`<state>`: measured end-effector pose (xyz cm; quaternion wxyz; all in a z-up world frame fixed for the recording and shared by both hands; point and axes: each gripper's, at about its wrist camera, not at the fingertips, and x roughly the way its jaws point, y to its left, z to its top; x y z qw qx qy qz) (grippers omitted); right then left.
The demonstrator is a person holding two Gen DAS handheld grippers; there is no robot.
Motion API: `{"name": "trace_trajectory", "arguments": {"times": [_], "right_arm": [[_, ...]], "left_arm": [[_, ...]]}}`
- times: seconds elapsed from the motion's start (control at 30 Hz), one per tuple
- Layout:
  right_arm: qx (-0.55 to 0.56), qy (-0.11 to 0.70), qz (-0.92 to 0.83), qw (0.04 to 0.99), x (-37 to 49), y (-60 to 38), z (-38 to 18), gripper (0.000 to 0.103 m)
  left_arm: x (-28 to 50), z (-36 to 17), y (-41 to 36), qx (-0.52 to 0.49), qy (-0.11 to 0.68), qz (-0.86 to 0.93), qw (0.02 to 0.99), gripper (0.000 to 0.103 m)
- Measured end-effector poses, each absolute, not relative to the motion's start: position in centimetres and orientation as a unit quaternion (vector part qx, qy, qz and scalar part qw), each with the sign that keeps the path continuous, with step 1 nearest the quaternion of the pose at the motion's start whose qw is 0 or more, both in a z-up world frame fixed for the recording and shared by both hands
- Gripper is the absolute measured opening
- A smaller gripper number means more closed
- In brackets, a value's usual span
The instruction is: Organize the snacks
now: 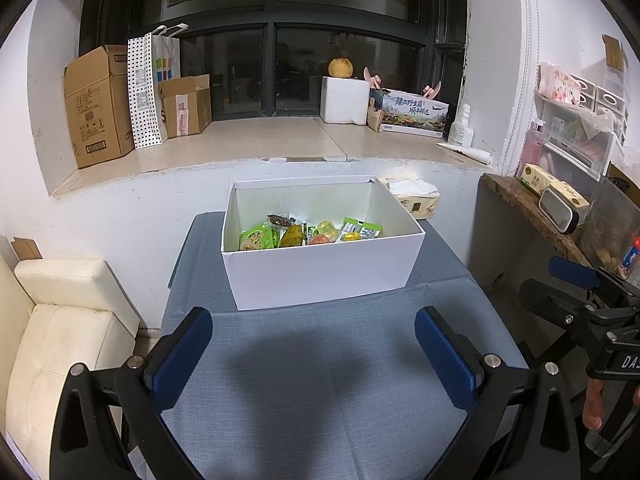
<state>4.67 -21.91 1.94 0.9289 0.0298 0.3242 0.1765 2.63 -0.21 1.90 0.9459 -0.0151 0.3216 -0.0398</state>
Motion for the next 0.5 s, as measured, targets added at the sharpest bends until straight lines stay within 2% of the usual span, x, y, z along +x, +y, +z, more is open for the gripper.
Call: {"name": "trace_trajectory", "arguments": {"times": [0.5], "right_arm": [[0.025, 0.33, 0.179, 0.926, 4.7, -21.58, 1.46, 0.103]], "left_arm": [[2.42, 1.8, -0.22, -0.017, 0.321, -0.04, 0.946, 0.103]]}}
